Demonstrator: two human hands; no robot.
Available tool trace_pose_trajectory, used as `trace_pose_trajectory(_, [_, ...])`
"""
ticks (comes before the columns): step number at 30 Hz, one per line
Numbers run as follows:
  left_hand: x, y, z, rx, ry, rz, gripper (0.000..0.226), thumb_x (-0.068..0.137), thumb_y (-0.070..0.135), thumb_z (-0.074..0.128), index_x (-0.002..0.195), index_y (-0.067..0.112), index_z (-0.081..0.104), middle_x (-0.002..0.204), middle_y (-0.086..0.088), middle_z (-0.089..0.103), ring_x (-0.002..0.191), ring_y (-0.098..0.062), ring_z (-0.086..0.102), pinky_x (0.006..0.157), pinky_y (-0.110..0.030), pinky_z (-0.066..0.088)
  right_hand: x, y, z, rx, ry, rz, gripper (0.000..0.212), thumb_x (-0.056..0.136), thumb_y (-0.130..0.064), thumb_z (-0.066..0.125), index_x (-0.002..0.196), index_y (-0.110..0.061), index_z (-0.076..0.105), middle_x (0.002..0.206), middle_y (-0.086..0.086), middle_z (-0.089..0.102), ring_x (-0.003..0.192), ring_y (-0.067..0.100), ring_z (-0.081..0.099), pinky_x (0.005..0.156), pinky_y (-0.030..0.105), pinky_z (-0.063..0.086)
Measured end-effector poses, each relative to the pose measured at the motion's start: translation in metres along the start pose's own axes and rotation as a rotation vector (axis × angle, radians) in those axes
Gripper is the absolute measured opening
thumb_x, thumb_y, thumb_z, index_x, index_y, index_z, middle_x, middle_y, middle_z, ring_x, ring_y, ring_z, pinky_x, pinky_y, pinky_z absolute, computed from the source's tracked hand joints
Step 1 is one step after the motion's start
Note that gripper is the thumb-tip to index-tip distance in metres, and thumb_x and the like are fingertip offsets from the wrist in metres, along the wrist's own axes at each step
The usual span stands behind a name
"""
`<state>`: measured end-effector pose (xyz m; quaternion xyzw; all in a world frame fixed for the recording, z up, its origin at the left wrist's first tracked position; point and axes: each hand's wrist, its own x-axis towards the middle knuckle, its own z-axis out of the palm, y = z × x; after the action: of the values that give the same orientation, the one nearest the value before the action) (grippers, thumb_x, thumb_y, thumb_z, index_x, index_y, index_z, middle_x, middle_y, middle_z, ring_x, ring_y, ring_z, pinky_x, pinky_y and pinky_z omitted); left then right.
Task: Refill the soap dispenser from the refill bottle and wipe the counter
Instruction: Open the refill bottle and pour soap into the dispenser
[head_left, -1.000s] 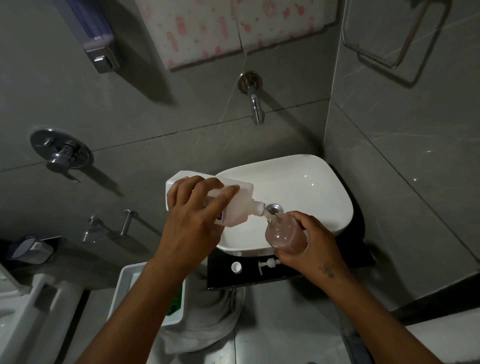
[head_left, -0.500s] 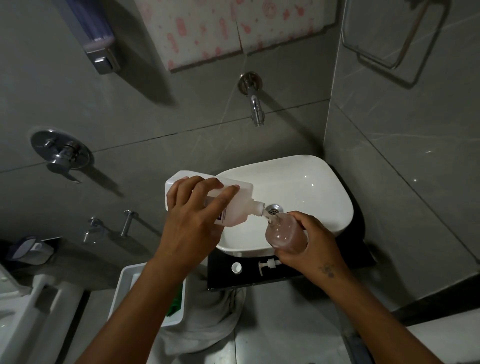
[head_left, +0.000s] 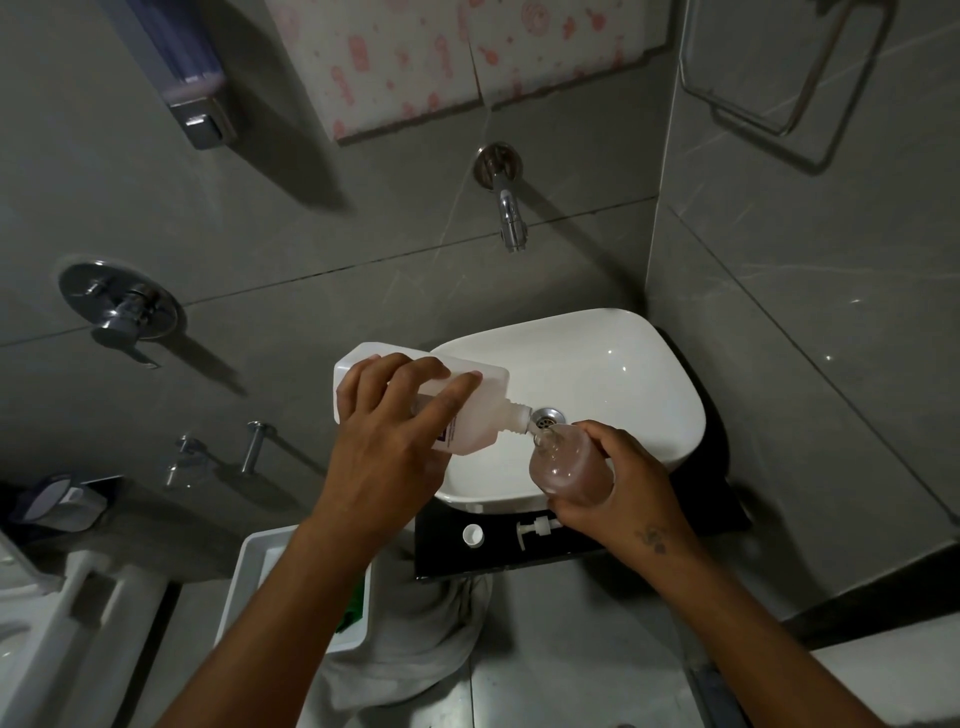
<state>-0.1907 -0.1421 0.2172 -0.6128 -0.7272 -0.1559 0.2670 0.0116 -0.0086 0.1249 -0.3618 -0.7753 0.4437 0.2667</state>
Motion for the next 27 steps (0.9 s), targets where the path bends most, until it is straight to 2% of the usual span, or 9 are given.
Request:
trace_pose_trajectory(6, [-0.002,0.003,0.005,-0.019,-0.005,-0.01,0.085,0.063,0.016,0.094,0.135,0.026,0.051,0.128,-0.014,0.062,0.122,-0.034,0.043,0.105,-0.053,0.033,-0.001,-0.002,-0.001,0.013,0.005,-0.002,0.077,0.055,-0.031,0.086,0.125,-0.035,0.054,0.116,-0.013,0.059,0.103,0.007,0.059,0.084,0.022,0.052])
trace_pose_trajectory(13, [-0.007,0.014,0.014,-0.105,0.0,-0.06,0.08,0.064,0.015,0.09,0.135,0.025,0.057,0.129,-0.011,0.061,0.122,-0.032,0.044,0.106,-0.05,0.033,0.0,-0.006,-0.003,0.038,0.002,-0.009,0.073,0.056,-0.028,0.085,0.123,-0.034,0.056,0.117,-0.014,0.061,0.101,0.004,0.059,0.079,0.011,0.045])
trace_pose_trajectory(16, [-0.009,0.019,0.017,-0.162,-0.017,-0.117,0.08,0.061,0.013,0.09,0.135,0.022,0.061,0.131,-0.008,0.058,0.123,-0.029,0.041,0.106,-0.042,0.027,-0.001,-0.007,-0.005,0.044,0.012,-0.021,0.074,0.056,-0.03,0.086,0.124,-0.033,0.057,0.119,-0.015,0.062,0.105,0.003,0.059,0.081,0.011,0.046])
trace_pose_trajectory(19, [-0.015,0.022,0.026,-0.277,-0.051,-0.232,0.088,0.059,0.017,0.092,0.137,0.03,0.054,0.131,-0.002,0.054,0.124,-0.024,0.039,0.106,-0.04,0.028,-0.001,-0.009,-0.007,0.063,0.025,-0.007,0.074,0.056,-0.03,0.089,0.123,-0.034,0.057,0.119,-0.02,0.062,0.108,-0.001,0.057,0.083,0.015,0.05])
trace_pose_trajectory(22, [-0.026,0.022,0.033,-0.461,-0.025,-0.392,0.084,0.058,0.025,0.091,0.13,0.035,0.051,0.125,0.006,0.053,0.118,-0.018,0.044,0.099,-0.04,0.039,-0.002,-0.008,-0.011,0.077,0.027,0.018,0.07,0.056,-0.028,0.091,0.118,-0.037,0.058,0.115,-0.026,0.062,0.108,-0.008,0.055,0.083,0.017,0.05])
trace_pose_trajectory(25, [-0.049,0.02,0.041,-0.626,0.034,-0.654,0.078,0.057,0.027,0.096,0.114,0.043,0.045,0.114,0.011,0.051,0.106,-0.014,0.051,0.086,-0.028,0.045,-0.003,-0.004,-0.015,0.078,0.032,0.044,0.07,0.056,-0.023,0.092,0.116,-0.036,0.059,0.113,-0.025,0.062,0.108,-0.009,0.055,0.082,0.015,0.048])
trace_pose_trajectory(27, [-0.072,0.017,0.053,-0.68,0.072,-0.879,0.075,0.056,0.026,0.098,0.108,0.038,0.044,0.11,0.008,0.054,0.099,-0.014,0.056,0.08,-0.026,0.048,-0.005,0.002,-0.016,0.081,0.037,0.059,0.07,0.055,-0.022,0.093,0.114,-0.036,0.06,0.112,-0.023,0.064,0.108,-0.004,0.058,0.081,0.018,0.051])
